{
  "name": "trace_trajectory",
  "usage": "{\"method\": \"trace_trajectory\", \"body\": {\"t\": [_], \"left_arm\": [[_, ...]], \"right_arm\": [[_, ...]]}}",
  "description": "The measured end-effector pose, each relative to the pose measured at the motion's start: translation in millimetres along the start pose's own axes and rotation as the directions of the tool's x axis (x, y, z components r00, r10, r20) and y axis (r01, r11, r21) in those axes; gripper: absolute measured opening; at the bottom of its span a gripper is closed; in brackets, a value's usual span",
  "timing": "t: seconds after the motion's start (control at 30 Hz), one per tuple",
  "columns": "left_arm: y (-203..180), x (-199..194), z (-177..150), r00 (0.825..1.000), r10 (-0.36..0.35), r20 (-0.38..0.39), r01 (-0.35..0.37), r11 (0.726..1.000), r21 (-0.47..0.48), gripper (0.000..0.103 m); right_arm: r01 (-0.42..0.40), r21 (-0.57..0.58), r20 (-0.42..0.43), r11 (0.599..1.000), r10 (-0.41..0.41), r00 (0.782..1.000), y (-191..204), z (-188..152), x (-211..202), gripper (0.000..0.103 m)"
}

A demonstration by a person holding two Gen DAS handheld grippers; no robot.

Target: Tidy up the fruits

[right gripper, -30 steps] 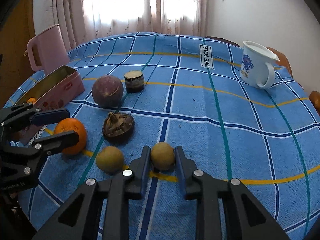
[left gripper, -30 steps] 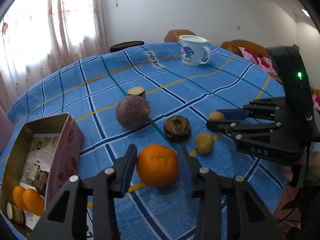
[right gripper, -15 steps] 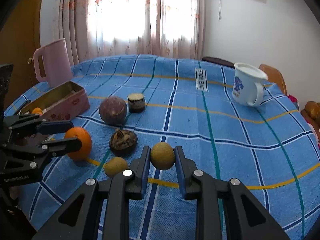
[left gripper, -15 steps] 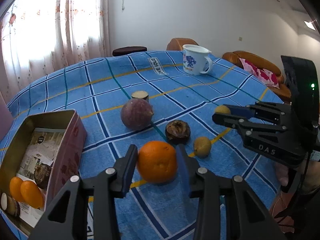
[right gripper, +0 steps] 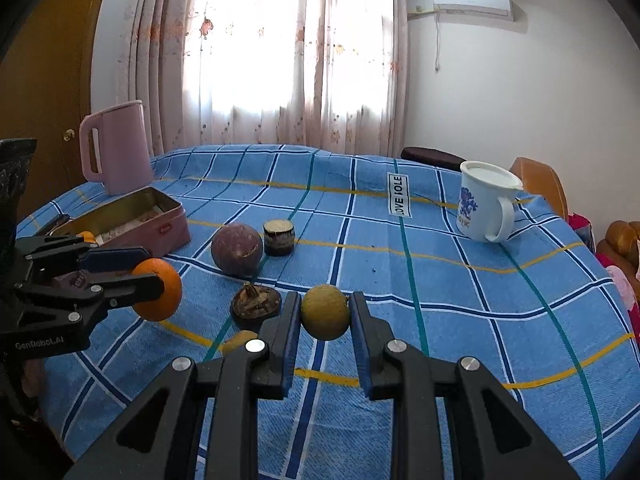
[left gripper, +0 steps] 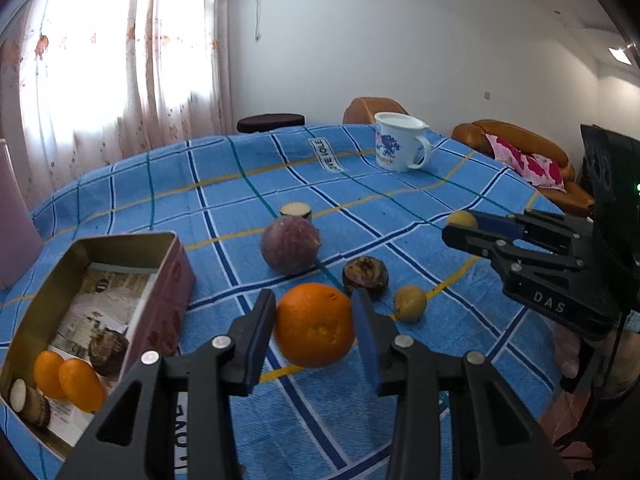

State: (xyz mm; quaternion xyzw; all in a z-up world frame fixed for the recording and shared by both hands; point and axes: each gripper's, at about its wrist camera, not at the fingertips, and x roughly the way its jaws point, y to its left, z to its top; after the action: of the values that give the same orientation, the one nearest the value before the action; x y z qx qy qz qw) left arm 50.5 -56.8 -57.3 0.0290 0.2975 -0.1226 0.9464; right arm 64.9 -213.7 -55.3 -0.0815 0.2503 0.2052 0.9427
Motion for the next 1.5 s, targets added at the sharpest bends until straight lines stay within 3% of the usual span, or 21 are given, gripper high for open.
{"method": "trace_trajectory", "body": {"t": [0.43,0.47,0.5,0.77,0.83,0.9,0.97,1.13,1.23,1.3,1.5], "left_arm": [[3.2,-18.5,3.1,0.997,0.033,0.063,-0.034,0.999,0.008,0.038],[3.5,-19.0,3.5,0.997,0.034,0.066,-0.035,0.999,0.006,0.029],[4.5,-19.9,4.2,0.997,0.035,0.069,-0.035,0.999,0.005,0.003],[19.4,-15.0,2.6,0.998,0.041,0.041,-0.039,0.999,-0.036,0.009],[22.3,-12.1,0.8,1.0,0.011,0.024,-0.01,0.998,-0.059,0.022],[20.8,-11.5,-0.1,1.0,0.019,0.023,-0.018,0.997,-0.072,0.07],[18.7,-12.3,-0.4,0.999,0.016,0.028,-0.014,0.997,-0.081,0.089],[2.8,2.4,-0.3,0.999,0.006,-0.038,-0.007,1.0,-0.021,0.084],[-4.8,18.1,-3.1,0.993,-0.028,-0.111,0.028,1.0,0.0,0.061],[-8.1,26.7,-6.0,0.989,-0.03,-0.145,0.033,0.999,0.013,0.04],[-1.5,12.2,-4.8,0.994,-0.042,-0.099,0.041,0.999,-0.017,0.04]], "right_arm": [[-0.03,-0.005,0.044,1.0,0.03,0.999,13.7,2.0,-9.9,0.026],[-0.035,-0.006,0.048,0.999,0.035,0.998,15.3,3.5,-10.8,0.026],[-0.04,-0.009,0.051,0.999,0.041,0.998,17.4,5.4,-11.8,0.026],[-0.047,-0.023,0.054,0.999,0.048,0.997,28.2,9.7,-10.7,0.026],[-0.046,-0.019,0.05,0.999,0.047,0.998,26.7,8.0,-10.3,0.026],[-0.049,-0.011,0.047,0.999,0.05,0.998,24.4,5.9,-10.5,0.026],[-0.053,-0.005,0.045,0.999,0.053,0.998,22.4,4.7,-9.6,0.026],[-0.054,0.014,0.048,0.998,0.054,0.997,16.5,1.0,-10.1,0.026],[-0.054,0.018,0.046,0.998,0.053,0.998,15.4,-0.3,-10.1,0.026],[-0.057,0.014,0.043,0.998,0.057,0.997,16.7,-0.5,-9.6,0.026],[-0.073,0.001,0.056,0.997,0.073,0.996,24.3,5.8,-12.0,0.026]]}}
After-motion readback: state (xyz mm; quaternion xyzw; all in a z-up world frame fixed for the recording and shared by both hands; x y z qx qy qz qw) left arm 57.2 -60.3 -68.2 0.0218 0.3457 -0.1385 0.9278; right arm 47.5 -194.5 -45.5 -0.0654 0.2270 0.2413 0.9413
